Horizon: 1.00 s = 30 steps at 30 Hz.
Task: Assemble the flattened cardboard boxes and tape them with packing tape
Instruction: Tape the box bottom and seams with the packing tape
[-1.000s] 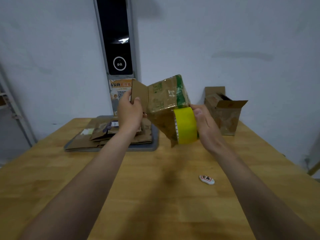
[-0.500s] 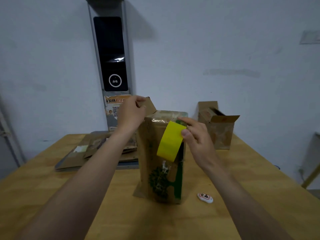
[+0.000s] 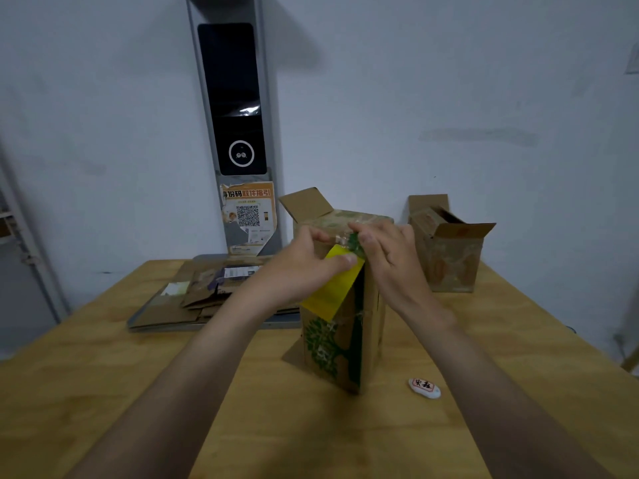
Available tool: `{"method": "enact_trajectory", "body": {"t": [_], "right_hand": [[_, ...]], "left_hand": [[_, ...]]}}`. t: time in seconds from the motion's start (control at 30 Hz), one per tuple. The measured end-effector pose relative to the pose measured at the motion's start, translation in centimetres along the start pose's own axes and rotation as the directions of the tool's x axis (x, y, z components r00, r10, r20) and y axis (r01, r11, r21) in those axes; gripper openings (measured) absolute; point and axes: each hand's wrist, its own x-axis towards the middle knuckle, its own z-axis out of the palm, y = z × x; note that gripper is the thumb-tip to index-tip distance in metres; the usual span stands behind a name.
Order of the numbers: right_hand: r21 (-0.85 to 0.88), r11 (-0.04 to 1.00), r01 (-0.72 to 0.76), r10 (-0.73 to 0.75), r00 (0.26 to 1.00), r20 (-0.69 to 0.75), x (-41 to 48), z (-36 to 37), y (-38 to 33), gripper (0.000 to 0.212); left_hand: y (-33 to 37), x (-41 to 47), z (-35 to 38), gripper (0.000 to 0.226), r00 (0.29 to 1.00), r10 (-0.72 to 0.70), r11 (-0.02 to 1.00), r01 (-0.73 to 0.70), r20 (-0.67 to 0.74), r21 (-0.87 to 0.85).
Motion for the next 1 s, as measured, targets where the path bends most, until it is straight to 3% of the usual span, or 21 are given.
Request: {"method": "enact_trajectory", "body": {"t": [0.07, 0.13, 0.2, 0.27, 0.37, 0.57, 0.7, 0.83, 1.0], "right_hand": [[-0.026, 1.000, -0.006, 0.005, 1.000, -0.015, 1.2, 0.3, 0.2, 0.055], [-0.075, 0.997, -0.004, 0.003, 1.000, -0.016, 2.4, 0.6, 0.5, 0.041], [-0.072, 0.997, -0.002, 0.001, 1.000, -0.019, 3.1, 0.7, 0.8, 0.024], [-0.074, 0.997, 0.029, -0.031, 0.999, -0.026, 3.2, 0.8, 1.0, 0.025], [-0.153, 0.981, 0.116, -0.125, 0.991, -0.050, 2.8, 1.0, 1.4, 0.037], [-0.268, 0.943, 0.195, -0.232, 0.966, -0.112, 2.0, 1.5, 1.7, 0.030], [-0.302, 0.922, 0.241, -0.275, 0.958, -0.076, 1.5, 1.2, 2.0, 0.040], [-0.378, 0.886, 0.268, -0.298, 0.954, -0.023, 1.0, 0.8, 2.6, 0.047], [-0.428, 0.854, 0.296, -0.357, 0.932, -0.069, 1.1, 1.4, 2.8, 0.040]], "left_hand": [[0.0, 0.0, 1.2, 0.040, 0.986, 0.012, 0.983, 0.019, 0.167, -0.181], [0.0, 0.2, 1.5, 0.032, 0.977, 0.025, 0.957, 0.038, 0.210, -0.288], [0.1, 0.6, 1.4, 0.021, 0.982, 0.020, 0.964, 0.031, 0.189, -0.265], [0.2, 1.1, 1.1, 0.011, 0.981, 0.015, 0.978, 0.026, 0.194, -0.206], [0.7, 2.1, 0.4, 0.019, 0.971, -0.036, 0.991, 0.065, 0.237, -0.115], [0.9, 3.3, -0.2, 0.024, 0.910, -0.200, 0.976, 0.154, 0.362, 0.154], [0.6, 3.4, 0.0, 0.026, 0.895, -0.237, 0.968, 0.183, 0.378, 0.173], [-0.2, 4.2, 0.2, 0.045, 0.893, -0.298, 0.944, 0.223, 0.337, 0.242], [-1.4, 4.3, -0.3, 0.031, 0.944, -0.193, 0.980, 0.172, 0.269, 0.099]]}}
